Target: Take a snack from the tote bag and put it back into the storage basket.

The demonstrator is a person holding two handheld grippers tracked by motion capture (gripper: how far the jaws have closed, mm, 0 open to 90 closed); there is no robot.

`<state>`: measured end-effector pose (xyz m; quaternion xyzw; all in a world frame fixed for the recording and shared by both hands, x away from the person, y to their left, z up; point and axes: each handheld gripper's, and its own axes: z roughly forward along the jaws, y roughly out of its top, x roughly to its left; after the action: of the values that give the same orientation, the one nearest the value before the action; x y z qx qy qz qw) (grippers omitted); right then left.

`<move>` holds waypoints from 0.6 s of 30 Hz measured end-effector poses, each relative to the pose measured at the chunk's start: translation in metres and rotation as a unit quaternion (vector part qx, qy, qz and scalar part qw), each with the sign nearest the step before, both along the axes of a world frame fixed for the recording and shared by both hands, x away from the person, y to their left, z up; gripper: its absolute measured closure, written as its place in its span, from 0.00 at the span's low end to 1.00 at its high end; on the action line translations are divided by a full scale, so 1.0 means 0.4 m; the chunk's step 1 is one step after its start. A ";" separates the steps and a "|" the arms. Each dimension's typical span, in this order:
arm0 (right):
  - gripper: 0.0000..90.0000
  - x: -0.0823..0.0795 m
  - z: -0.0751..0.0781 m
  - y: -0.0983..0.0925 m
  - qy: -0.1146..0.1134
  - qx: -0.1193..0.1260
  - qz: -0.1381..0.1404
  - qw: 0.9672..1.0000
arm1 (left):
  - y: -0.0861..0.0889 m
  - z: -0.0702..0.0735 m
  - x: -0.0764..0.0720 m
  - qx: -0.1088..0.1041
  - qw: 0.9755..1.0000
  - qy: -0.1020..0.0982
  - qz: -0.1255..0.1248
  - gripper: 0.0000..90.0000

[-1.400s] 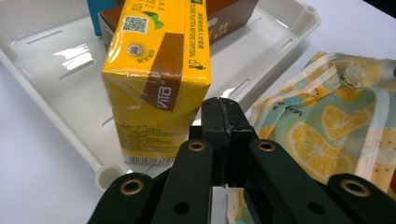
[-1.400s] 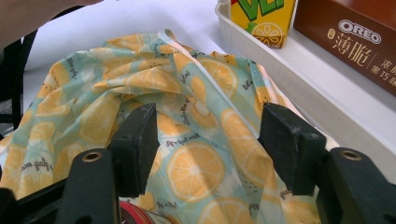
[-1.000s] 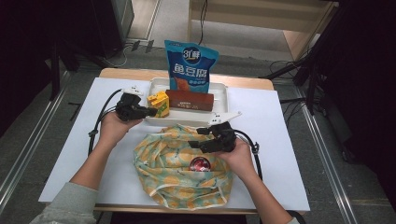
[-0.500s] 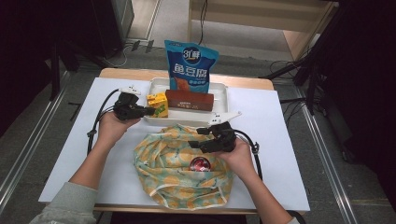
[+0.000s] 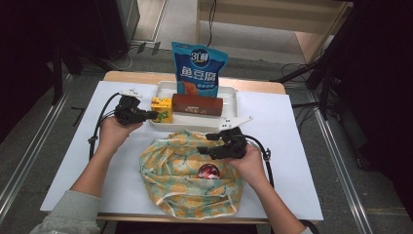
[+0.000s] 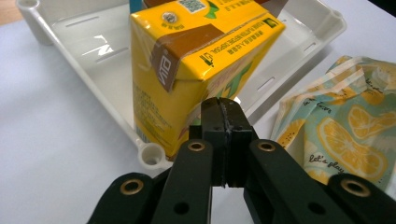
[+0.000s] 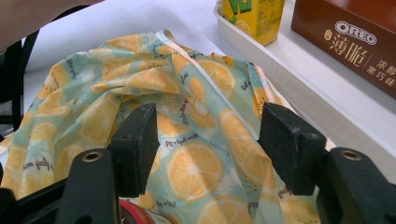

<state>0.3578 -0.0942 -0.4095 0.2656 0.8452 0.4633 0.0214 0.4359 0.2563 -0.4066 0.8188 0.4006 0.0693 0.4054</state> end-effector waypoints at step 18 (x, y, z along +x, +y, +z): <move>0.47 -0.016 0.034 -0.024 -0.013 0.004 -0.003 1.000 | -0.007 0.017 -0.023 -0.022 0.999 0.016 -0.026 0.80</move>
<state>0.3514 -0.1038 -0.3957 0.2622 0.8423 0.4699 0.0329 0.4266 0.2534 -0.3998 0.8209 0.3868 0.0366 0.4185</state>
